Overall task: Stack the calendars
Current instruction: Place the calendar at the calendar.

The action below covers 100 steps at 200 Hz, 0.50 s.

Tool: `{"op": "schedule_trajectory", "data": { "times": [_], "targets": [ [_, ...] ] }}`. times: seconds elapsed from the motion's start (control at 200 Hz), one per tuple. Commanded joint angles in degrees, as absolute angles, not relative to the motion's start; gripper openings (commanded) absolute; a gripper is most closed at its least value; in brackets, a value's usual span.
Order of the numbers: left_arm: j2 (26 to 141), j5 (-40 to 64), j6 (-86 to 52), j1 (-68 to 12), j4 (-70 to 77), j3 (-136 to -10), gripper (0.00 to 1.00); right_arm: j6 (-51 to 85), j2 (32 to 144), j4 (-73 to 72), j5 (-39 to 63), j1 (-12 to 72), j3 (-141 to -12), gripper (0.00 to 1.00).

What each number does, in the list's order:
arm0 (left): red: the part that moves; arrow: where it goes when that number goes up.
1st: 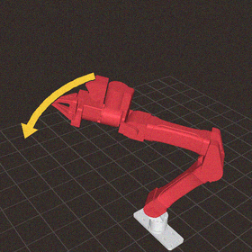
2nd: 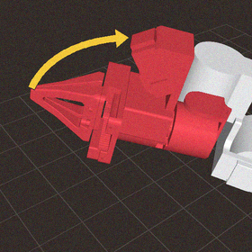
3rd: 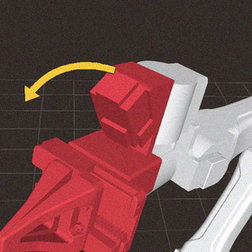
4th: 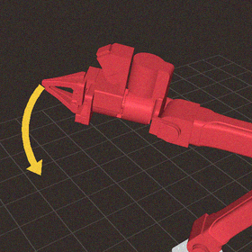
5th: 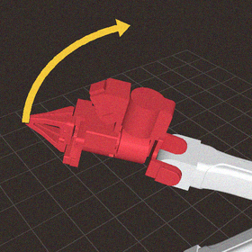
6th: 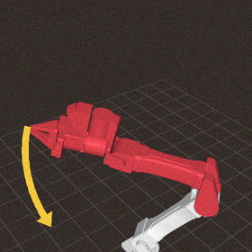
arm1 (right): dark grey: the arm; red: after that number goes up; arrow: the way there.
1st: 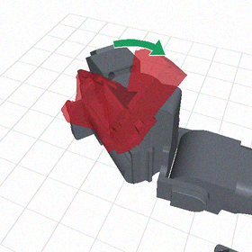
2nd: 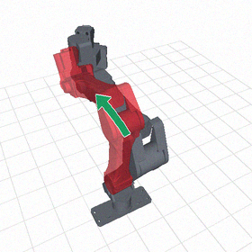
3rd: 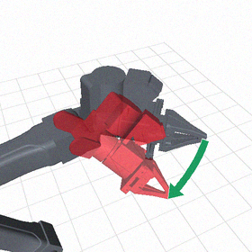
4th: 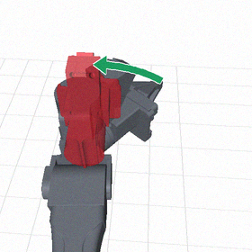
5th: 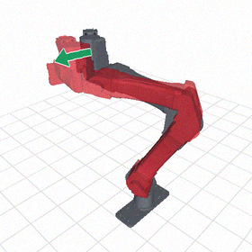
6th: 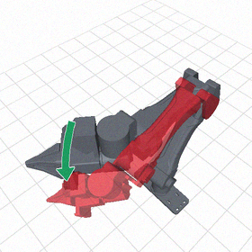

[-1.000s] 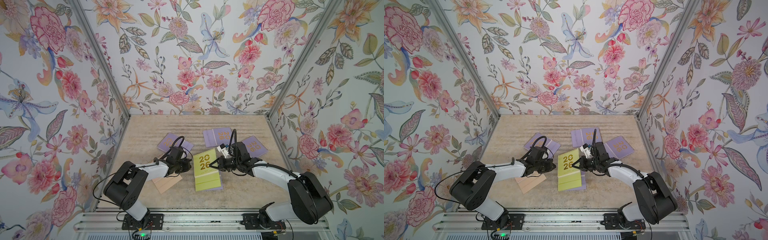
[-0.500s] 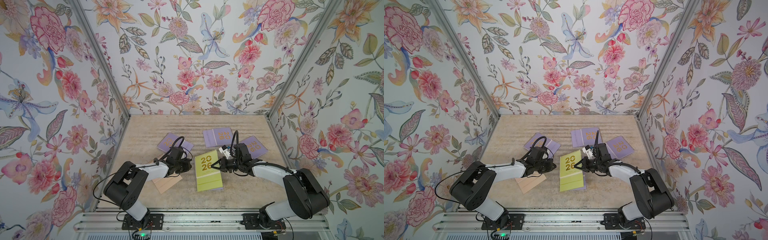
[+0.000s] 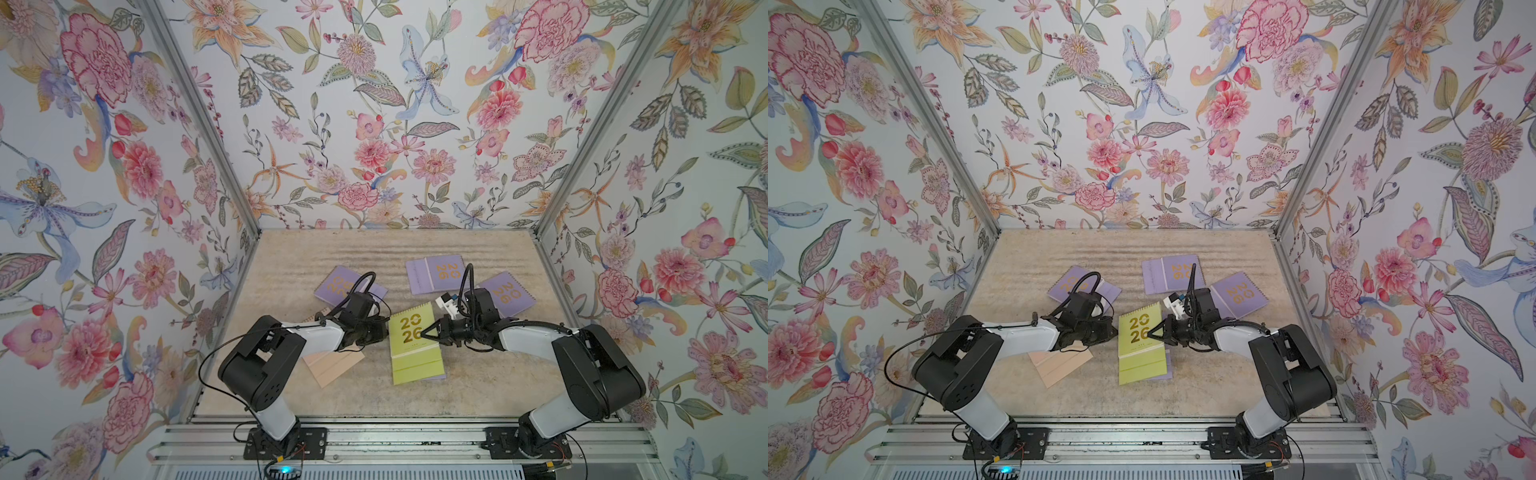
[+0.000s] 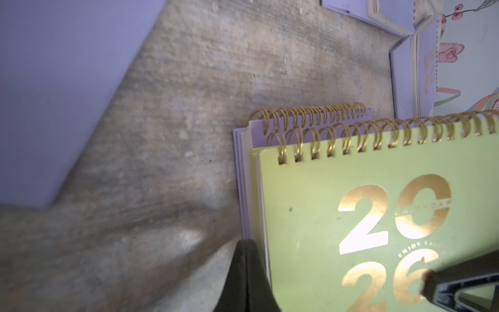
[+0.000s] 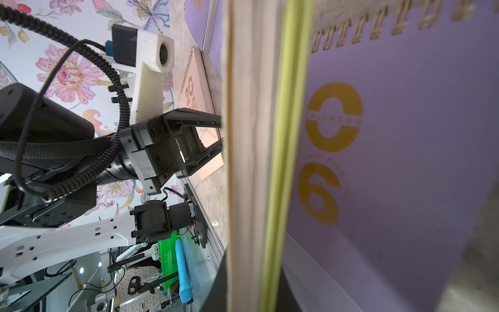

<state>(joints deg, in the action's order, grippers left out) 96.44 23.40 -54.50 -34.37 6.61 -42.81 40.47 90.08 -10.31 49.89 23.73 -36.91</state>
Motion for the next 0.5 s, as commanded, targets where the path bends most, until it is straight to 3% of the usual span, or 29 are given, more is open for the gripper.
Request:
{"op": "schedule_trajectory", "data": {
  "times": [0.0, 0.495],
  "targets": [
    [97.8, 23.4, -54.7, -35.0, 6.0, -44.1, 0.00, 39.1, 91.0, -13.4, 50.8, 22.7, -36.8, 0.01],
    [98.3, 23.8, -54.6, -35.4, 6.3, -44.2, 0.00, 35.9, 94.6, -9.5, 50.2, 22.4, -37.7, 0.14]
  ]
}}
